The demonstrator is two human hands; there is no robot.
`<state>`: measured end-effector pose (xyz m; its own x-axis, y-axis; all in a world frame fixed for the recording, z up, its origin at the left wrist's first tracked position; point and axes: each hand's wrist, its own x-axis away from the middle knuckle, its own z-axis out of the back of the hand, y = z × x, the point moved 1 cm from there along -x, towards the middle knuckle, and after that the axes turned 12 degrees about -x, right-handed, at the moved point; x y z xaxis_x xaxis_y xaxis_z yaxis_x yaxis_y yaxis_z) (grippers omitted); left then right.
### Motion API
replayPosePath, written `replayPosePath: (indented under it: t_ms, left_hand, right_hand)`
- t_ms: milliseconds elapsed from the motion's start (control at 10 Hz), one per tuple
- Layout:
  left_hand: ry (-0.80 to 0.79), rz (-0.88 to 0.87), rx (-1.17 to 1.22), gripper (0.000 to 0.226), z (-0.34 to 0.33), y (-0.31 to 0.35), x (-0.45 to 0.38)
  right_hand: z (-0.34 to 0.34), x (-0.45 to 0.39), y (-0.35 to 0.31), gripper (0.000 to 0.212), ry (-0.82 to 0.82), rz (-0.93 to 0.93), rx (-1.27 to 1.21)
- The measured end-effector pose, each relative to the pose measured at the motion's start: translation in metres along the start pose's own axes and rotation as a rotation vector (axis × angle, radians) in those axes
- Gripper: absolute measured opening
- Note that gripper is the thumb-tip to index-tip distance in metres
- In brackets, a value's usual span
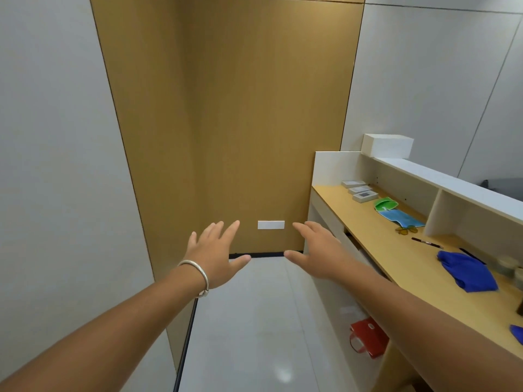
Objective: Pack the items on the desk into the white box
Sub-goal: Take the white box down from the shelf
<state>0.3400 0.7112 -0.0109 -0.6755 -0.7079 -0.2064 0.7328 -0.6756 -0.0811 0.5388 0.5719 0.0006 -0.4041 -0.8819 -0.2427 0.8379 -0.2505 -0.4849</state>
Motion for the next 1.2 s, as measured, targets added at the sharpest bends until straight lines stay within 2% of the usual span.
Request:
replayPosePath:
  t_ms: [400, 700, 1200]
  left_hand:
    - [0.024, 0.002, 0.000, 0.080, -0.034, 0.016, -0.256]
    - [-0.019, -0.027, -0.014, 0.078, -0.091, 0.000, -0.407]
    - [-0.028, -0.161, 0.076, 0.077, -0.174, -0.052, -0.725]
  right_hand:
    - [0.015, -0.241, 0.108, 0.075, 0.021, 0.006, 0.001]
    - [-0.023, -0.370, 0.172, 0.076, -0.015, -0.054, 0.038]
    - [-0.076, -0.654, 0.270, 0.078, 0.025, -0.177, 0.080]
